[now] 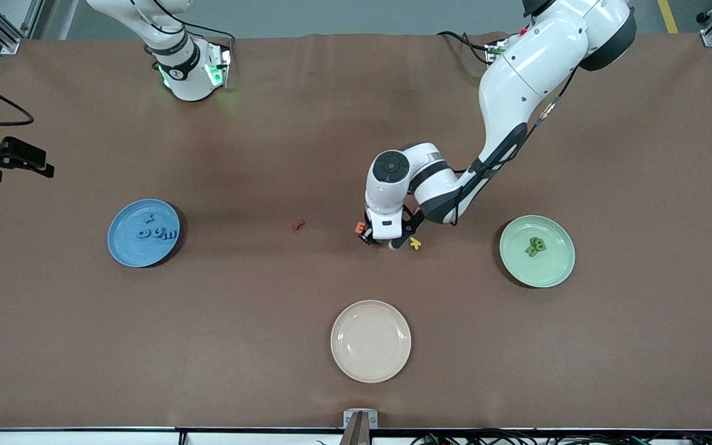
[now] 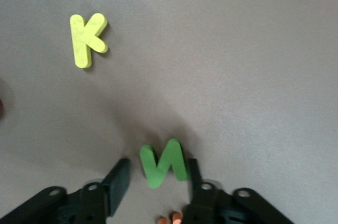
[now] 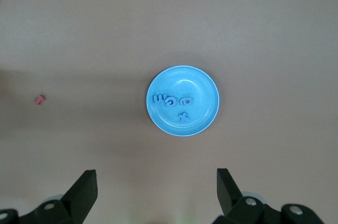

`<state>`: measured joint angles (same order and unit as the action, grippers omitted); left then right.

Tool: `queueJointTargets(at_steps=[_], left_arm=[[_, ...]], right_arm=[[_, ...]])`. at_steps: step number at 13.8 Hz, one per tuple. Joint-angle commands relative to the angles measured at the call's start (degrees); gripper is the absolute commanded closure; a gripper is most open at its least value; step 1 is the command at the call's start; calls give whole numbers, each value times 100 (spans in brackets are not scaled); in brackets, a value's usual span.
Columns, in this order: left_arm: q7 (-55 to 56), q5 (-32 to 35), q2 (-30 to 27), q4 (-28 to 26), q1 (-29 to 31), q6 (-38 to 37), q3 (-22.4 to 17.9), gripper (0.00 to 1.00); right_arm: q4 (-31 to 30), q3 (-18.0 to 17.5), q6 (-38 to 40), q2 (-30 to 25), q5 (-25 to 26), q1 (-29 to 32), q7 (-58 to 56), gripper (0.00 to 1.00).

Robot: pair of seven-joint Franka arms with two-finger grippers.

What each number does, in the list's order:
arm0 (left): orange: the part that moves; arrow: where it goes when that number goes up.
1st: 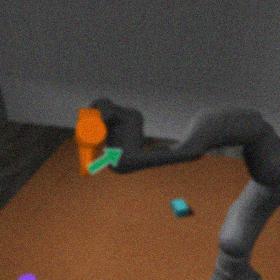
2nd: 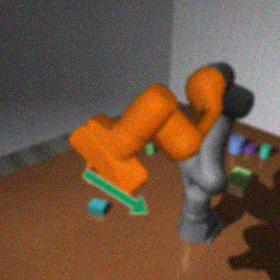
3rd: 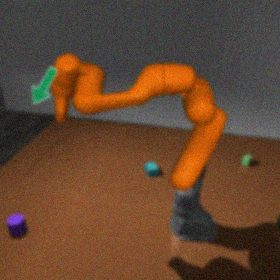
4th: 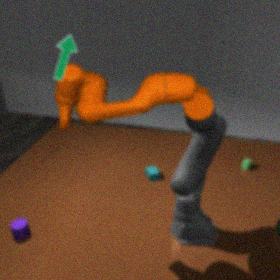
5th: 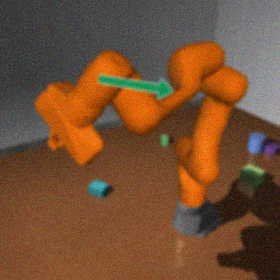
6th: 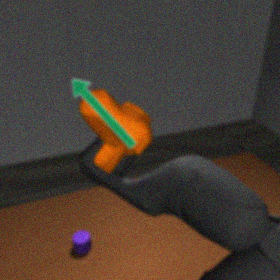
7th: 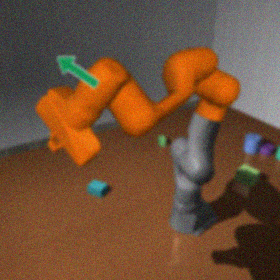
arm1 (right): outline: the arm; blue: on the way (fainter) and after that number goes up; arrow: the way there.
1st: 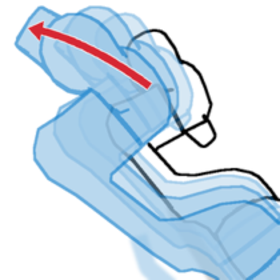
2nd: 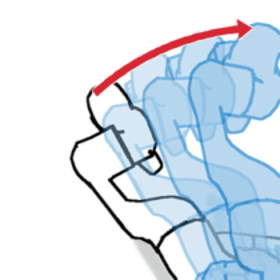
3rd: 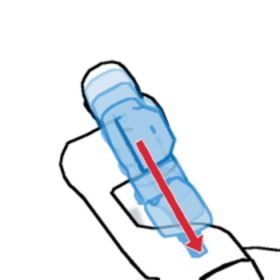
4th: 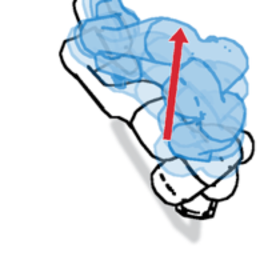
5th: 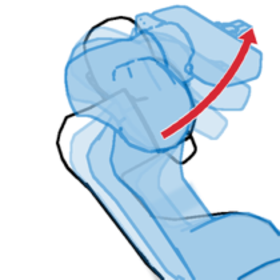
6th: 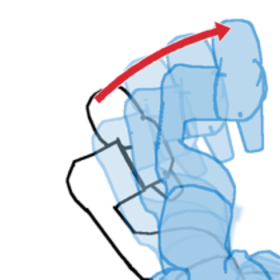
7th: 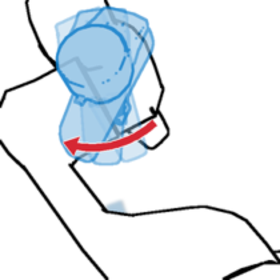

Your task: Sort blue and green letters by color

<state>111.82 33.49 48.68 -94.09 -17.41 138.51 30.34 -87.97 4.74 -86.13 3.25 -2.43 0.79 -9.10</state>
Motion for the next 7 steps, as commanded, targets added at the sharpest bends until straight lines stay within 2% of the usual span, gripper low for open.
queueJointTargets(at_steps=[1, 5, 7], left_arm=[[59, 44, 71, 119, -26, -8, -46, 99], [50, 52, -25, 110, 1, -52, -46, 100], [33, 61, -252, 119, 88, -393, -29, 100]], right_arm=[[-168, -88, -62, -167, -12, 106, -5, 0], [-168, -88, -62, -167, -20, 106, -5, 0], [-177, -97, -45, -167, -20, 80, -5, 0]])
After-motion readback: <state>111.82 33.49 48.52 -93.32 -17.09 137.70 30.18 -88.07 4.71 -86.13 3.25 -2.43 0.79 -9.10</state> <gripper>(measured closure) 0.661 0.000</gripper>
